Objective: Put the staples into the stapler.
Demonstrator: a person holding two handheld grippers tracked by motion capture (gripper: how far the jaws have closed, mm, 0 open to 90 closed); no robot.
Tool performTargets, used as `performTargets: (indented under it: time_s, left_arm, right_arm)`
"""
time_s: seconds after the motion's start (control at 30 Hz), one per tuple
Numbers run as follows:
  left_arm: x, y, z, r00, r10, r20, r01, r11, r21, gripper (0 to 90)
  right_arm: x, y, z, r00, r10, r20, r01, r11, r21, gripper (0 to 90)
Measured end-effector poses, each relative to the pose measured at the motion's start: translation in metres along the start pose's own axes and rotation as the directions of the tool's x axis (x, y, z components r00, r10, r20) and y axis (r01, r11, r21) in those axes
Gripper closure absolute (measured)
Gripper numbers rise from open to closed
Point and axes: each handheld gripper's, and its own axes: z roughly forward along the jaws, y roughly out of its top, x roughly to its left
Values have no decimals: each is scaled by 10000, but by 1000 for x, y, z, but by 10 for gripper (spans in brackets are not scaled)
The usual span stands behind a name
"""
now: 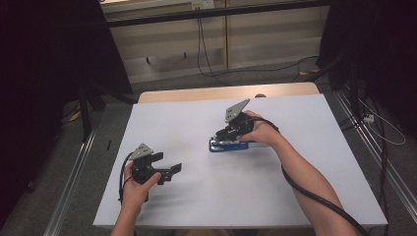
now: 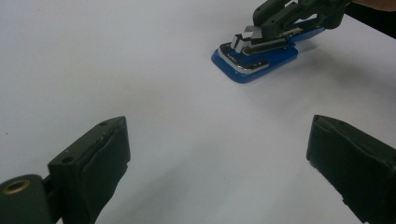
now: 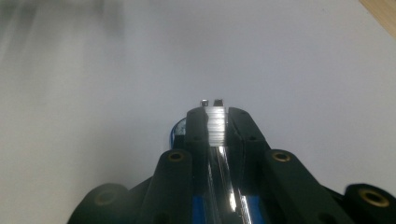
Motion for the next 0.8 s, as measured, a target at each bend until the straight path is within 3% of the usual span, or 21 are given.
performTargets:
  time_s: [0.8]
  left_arm:
    - [1,-2,0,10000,-16,-66,16,10000,56,62]
  right_arm:
    - [-6,-1,2,9985,-487,-254,489,9988,42,794]
